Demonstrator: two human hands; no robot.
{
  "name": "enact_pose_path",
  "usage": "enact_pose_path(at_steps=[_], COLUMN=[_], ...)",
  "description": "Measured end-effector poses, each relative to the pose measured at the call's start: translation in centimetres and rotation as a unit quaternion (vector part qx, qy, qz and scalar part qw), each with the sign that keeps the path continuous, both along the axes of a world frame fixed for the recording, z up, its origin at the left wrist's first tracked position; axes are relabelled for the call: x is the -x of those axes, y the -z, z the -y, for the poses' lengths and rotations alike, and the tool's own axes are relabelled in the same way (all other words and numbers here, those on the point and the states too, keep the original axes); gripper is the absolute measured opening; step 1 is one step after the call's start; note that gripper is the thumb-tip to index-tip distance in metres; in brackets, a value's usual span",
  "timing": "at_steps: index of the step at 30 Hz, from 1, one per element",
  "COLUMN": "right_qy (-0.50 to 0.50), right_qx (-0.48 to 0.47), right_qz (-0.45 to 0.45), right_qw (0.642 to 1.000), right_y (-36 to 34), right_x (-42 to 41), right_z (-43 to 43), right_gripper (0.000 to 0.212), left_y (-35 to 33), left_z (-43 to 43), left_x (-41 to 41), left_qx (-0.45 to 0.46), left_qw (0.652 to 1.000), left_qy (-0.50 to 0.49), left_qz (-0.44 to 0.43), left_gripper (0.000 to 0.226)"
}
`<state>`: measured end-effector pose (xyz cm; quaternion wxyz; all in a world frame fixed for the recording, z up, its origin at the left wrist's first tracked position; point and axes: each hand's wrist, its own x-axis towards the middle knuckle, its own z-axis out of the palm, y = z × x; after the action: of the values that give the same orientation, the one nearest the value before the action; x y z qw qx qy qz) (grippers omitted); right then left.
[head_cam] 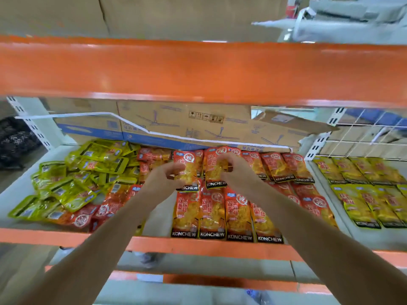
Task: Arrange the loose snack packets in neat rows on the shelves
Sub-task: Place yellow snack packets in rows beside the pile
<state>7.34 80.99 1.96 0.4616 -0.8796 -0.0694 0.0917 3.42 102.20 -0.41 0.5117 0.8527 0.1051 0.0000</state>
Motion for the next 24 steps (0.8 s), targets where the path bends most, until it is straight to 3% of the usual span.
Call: enact_pose_path(at_steps=[7, 15, 18, 19, 24], right_qy=[-0.005, 0.005, -0.023, -0.023, -0.055], right_qx=[0.176, 0.303, 0.353, 0.367, 0.419], right_qz=[0.091, 0.097, 0.132, 0.155, 0.19], right_qw=[0.98, 0.948, 0.926, 0.917, 0.886], right_y=[1.7, 3.8, 4.6, 4.9, 5.1], right_x=[-1.9, -2.9, -3.1, -2.9, -2.5], right_z=[-2.1, -3.4, -3.7, -3.7, -3.8], right_gripper=[0.053, 0.009, 0.009, 0.019, 0.043], left_y=[1.7, 4.3, 5.0, 5.2, 5.6], left_z=[-1.0, -0.8, -0.6, -0.6, -0.7], left_x=[-4.1, -6.9, -6.9, -7.0, -6.6], left_qx=[-0.123, -0.236, -0.274, -0.286, -0.328], left_qw=[0.989, 0.961, 0.946, 0.939, 0.921], left_qy=[0.064, 0.076, 0.081, 0.082, 0.154], left_qz=[0.057, 0.121, 0.155, 0.17, 0.146], left_gripper=[0.048, 0.026, 0.01, 0.012, 0.046])
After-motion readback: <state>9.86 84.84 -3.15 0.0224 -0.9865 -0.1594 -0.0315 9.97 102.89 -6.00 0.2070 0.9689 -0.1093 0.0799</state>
